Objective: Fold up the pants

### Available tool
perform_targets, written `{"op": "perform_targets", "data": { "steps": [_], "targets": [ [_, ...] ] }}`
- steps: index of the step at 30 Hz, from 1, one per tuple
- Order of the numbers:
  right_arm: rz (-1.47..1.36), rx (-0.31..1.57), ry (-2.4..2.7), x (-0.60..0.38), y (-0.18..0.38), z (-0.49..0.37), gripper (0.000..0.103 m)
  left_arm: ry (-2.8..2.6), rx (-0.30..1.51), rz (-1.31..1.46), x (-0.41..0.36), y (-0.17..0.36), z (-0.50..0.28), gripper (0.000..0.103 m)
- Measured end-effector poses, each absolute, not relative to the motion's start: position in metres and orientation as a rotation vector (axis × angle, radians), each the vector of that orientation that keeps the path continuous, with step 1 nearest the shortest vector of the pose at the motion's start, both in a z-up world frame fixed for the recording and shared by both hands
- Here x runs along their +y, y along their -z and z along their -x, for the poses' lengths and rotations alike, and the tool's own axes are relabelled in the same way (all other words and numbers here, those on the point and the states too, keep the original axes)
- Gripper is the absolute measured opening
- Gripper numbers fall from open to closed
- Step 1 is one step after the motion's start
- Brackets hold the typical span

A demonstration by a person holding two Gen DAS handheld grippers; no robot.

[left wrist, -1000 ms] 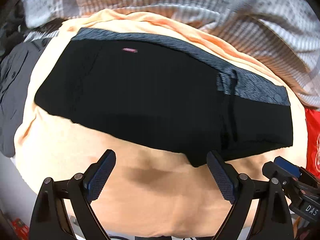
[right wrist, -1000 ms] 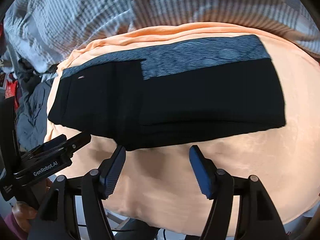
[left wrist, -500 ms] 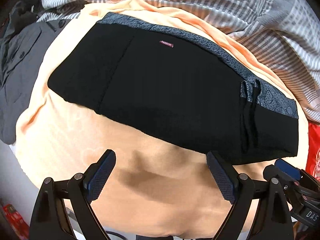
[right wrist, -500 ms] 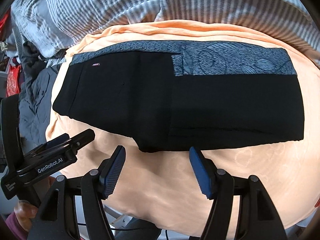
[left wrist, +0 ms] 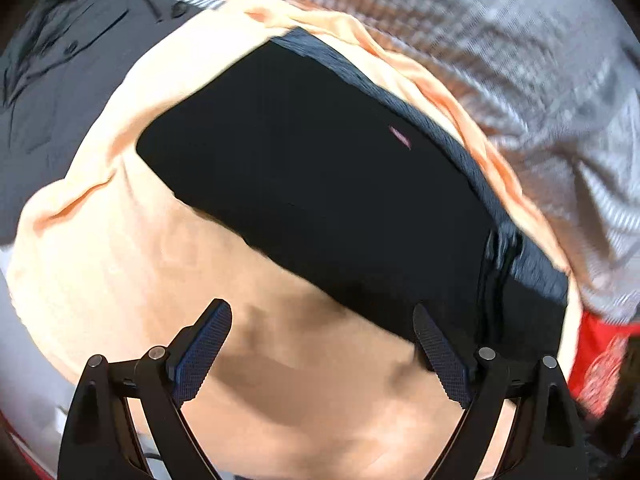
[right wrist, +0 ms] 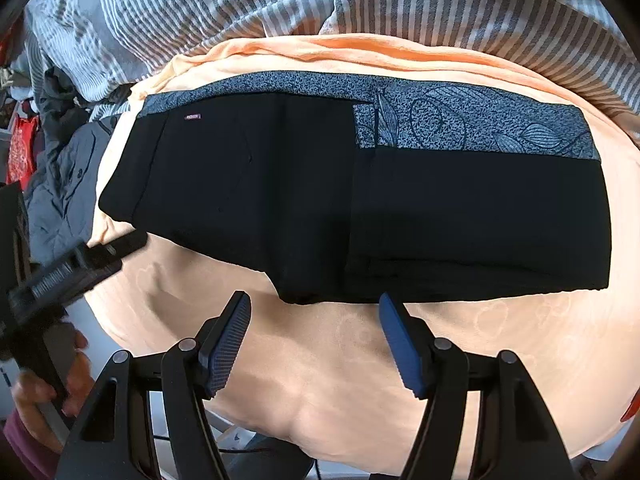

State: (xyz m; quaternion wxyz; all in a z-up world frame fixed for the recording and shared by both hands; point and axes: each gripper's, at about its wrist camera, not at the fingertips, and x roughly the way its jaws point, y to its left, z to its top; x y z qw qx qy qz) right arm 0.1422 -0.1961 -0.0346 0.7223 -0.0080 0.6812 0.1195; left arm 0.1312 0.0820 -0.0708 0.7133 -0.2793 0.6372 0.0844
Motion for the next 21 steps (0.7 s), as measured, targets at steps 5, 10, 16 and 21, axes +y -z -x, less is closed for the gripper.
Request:
{"op": "perform_targets", "data": {
  "steps": [5,10,16,21],
  "targets": [
    [0.080,1.502,-0.248,-0.195,0.041,-0.143,0.071,-0.235,1.352,0.750,0.114,0.079,-0.134,0.093],
    [0.097,1.507,-0.235,-0.197,0.045,-0.147,0.071,-0.241,1.350,0.766,0.124,0.085,-0.134,0.093],
    [0.208,1.458,-0.207,-0.196,0.049,-0.150,0.071,-0.251,1.334,0.843,0.137,0.100,-0.134,0.093],
    [0.232,1.465,-0.218,-0.202,0.071,-0.157,0.072,-0.215,1.289,0.976,0.151,0.116,-0.132,0.093]
  ]
}}
